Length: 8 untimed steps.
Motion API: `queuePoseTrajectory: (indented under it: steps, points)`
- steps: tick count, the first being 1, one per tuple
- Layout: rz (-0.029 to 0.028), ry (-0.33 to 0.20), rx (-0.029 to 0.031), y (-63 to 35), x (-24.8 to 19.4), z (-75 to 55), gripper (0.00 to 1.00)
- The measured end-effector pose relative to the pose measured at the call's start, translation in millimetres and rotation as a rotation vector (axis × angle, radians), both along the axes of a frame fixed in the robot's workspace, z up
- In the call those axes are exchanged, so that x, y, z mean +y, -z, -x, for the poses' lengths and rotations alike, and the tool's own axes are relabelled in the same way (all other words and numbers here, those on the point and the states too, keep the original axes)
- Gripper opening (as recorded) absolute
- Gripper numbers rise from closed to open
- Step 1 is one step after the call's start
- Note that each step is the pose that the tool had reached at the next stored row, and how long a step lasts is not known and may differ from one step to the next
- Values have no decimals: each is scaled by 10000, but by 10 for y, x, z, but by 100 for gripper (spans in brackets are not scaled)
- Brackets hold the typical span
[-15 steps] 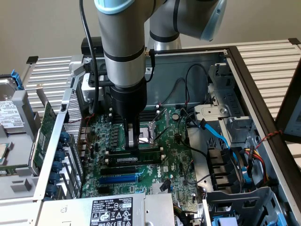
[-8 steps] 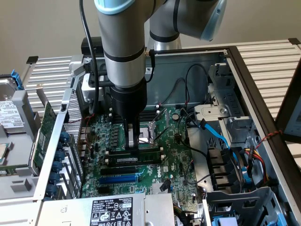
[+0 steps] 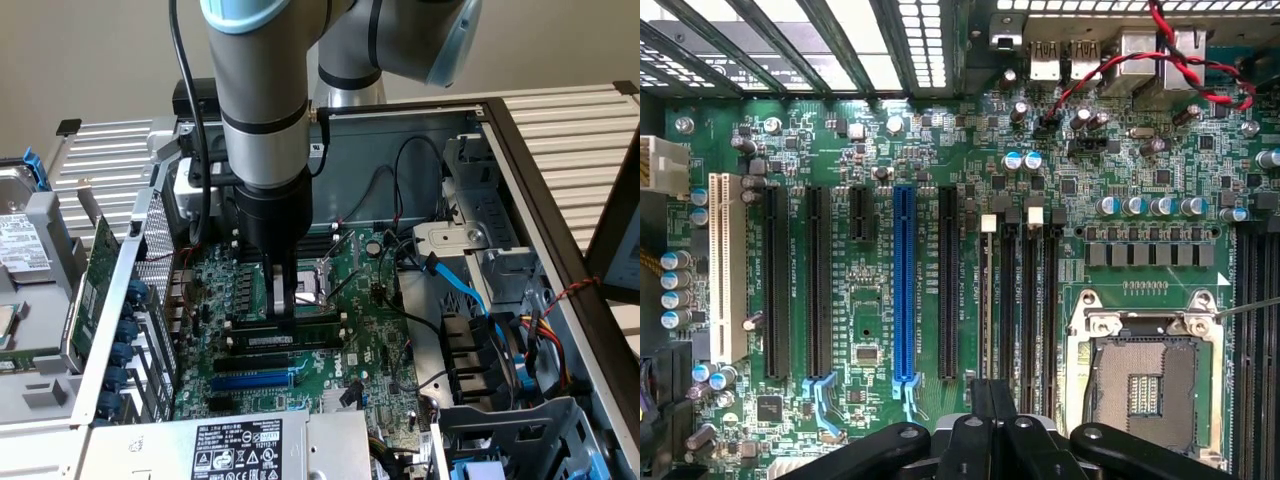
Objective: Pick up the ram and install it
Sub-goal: 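Press down the ram until it locks into place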
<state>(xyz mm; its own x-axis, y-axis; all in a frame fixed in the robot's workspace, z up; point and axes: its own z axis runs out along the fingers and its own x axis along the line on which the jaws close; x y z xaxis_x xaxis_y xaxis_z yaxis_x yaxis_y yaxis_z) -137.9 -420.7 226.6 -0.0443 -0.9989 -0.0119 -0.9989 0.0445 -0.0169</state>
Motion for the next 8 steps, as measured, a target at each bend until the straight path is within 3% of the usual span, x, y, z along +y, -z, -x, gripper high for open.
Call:
queuePoseTrajectory:
  steps: [4, 8]
  points:
    - [-5, 0, -4, -9, 1, 1, 10]
    - [-2, 1, -2, -192, 1, 2, 10]
